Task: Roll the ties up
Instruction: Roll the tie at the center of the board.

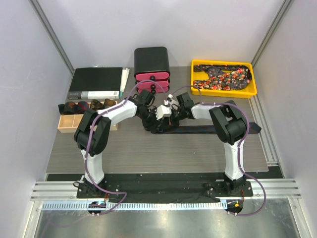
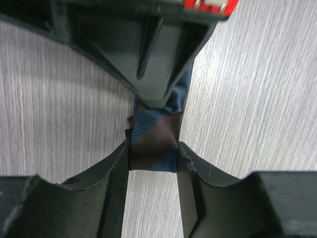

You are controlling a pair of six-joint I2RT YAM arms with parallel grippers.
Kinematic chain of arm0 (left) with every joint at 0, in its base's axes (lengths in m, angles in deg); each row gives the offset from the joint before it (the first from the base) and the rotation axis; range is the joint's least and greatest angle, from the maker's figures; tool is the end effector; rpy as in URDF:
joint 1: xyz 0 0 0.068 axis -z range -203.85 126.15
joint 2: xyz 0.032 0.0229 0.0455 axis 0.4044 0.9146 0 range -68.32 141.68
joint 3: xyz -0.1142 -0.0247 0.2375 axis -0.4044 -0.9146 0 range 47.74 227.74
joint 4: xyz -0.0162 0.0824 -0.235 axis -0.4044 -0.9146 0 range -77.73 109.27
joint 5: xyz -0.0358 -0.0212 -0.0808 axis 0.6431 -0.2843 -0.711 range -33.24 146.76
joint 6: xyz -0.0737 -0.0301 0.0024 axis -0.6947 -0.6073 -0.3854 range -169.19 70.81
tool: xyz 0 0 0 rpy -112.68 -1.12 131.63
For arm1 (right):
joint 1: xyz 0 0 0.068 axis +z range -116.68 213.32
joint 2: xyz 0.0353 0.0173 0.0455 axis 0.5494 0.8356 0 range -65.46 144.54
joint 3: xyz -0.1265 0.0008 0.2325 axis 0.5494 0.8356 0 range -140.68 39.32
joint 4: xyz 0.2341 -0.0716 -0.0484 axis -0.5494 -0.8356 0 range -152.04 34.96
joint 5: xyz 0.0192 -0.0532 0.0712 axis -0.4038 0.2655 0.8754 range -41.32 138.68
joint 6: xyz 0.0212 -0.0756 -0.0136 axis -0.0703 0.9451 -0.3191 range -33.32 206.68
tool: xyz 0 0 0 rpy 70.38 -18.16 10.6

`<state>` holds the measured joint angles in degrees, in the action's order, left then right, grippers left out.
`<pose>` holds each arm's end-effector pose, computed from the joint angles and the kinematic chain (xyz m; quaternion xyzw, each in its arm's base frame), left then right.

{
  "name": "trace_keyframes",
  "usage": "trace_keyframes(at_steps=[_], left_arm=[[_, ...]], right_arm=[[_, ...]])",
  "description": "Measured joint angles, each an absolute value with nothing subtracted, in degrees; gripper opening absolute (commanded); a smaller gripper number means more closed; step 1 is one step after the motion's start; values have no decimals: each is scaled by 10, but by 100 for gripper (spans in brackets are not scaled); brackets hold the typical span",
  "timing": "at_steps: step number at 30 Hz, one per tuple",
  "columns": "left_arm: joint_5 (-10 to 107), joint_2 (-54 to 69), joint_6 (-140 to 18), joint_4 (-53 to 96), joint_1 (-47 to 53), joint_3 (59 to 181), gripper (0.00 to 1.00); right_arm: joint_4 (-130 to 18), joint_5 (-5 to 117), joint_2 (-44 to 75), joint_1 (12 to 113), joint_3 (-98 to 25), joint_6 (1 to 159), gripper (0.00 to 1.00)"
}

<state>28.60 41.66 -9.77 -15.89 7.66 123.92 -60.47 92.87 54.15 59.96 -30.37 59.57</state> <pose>0.3087 -0.2271 0.1489 0.5895 0.7509 -0.2264 0.1933 0.3467 0.2272 0.0952 -0.1083 0.8850 0.4450 0.0838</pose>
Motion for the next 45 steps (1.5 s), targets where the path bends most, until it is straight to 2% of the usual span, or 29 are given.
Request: trace_keyframes(at_steps=[10,18,21,25,31,40,45], left_arm=[[302,445,-134,-167,123,1300,40],[328,453,-142,-179,133,1309,35],[333,453,-142,-175,137,1298,34],[342,453,-144,-176,142,1297,33],[353,458,-147,-180,145,1300,30],[359,478,-153,-196,147,1321,29],[357,479,-148,-201,147,1324,29]], right_arm=[[-581,927,539,602,-291,571,1],[-518,945,534,593,-254,517,2],[-501,961,534,588,-241,496,6],[-492,970,534,585,-235,475,17],[-493,976,534,578,-235,458,25],[-517,1010,489,535,-230,458,33],[-496,1020,458,529,-212,446,34]])
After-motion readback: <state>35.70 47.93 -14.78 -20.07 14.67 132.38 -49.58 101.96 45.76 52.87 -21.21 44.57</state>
